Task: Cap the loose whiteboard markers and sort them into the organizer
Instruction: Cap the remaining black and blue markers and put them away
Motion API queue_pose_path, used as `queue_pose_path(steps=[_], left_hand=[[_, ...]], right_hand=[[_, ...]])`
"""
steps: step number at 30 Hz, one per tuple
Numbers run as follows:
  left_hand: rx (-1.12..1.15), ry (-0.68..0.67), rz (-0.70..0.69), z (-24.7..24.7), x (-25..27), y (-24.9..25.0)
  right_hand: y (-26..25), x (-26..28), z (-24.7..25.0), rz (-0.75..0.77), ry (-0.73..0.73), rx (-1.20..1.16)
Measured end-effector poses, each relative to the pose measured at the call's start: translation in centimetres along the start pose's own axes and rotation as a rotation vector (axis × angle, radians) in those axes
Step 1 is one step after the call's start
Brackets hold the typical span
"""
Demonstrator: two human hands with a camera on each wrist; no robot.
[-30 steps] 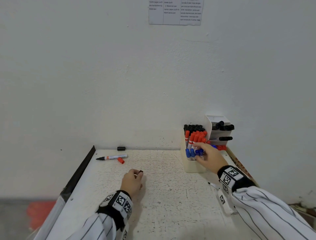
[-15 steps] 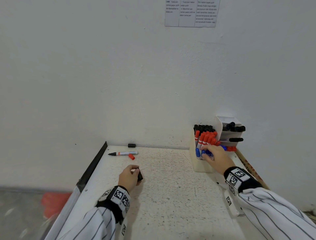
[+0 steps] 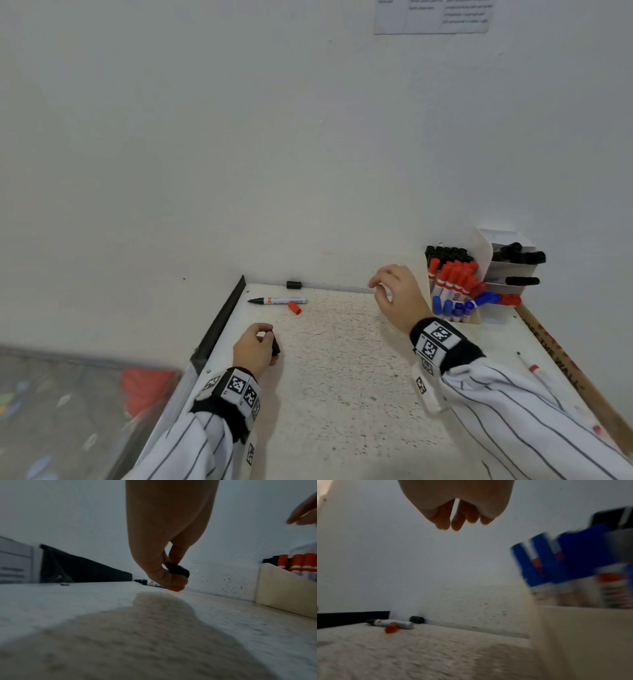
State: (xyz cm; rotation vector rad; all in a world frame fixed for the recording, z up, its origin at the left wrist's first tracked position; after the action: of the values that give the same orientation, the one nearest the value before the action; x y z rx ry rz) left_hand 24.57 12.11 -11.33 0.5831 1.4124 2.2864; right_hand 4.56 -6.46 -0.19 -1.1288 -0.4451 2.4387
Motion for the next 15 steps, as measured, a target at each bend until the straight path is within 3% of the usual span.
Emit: queue_pose_path(steps=[4,6,9,11,15], left_hand=[[0.102,-0.001,0.078,1.8,-1.5,-1.4],[0.134,-0.001,0.103,2.4,-2.1,-1.9],[0.139,0.012,0.119,3.0,-3.2,-2.4],[0.145,0.013,0.13,3.3,-3.8,-2.6],[0.121,-0.003,0.125,3.3,-4.5,-2.7]], right_hand=[[-0.4,-1.1,-10.7,-0.24,-0.592,-0.082],[-0.4,-1.0,-15.0,-0.303,-0.757,-0.052],[-0.3,-1.1,-18.8,-0.39,-0.858,0.047],[-0.6,-1.2,-19.7,-0.368,-0.923,0.179],[0.3,-2.6,-19.0,-0.334,-0.802,0.325]])
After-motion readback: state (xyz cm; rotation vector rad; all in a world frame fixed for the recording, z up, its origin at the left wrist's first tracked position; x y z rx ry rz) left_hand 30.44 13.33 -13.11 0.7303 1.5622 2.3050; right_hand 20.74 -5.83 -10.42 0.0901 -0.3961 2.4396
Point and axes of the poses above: each hand's wrist, its own x-axis away from the middle knuckle, its own z-axis out of the back of the hand, y = z × x, the point moved 7 cm from there along -x, towards the middle knuckle, and after that the axes turned 4 degrees about -x, right-handed, at the moved point
